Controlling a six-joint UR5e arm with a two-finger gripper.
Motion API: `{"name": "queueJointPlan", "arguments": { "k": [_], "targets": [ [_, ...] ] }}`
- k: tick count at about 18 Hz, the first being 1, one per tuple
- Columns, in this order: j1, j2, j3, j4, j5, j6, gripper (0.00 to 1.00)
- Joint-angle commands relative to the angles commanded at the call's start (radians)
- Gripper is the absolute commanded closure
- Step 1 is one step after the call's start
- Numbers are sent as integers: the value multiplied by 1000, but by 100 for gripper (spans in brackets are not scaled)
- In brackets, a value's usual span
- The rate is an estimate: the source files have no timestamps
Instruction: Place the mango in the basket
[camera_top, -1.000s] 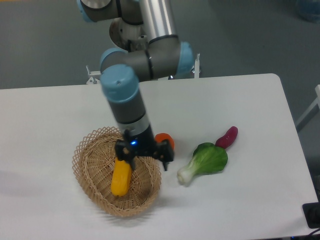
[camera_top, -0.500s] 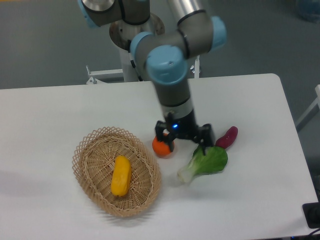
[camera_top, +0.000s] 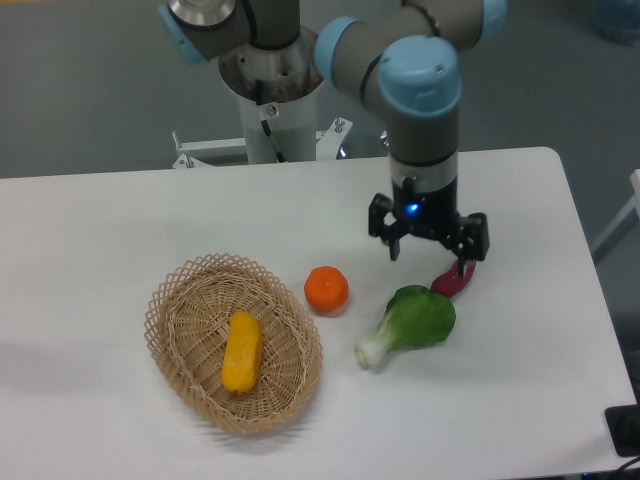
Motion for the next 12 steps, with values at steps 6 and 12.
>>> {"name": "queueJointPlan", "arguments": {
  "k": [6,12],
  "targets": [
    [54,35,0,-104,6,198,0],
    [60,37,-2,-109,5,212,0]
  ]
}}
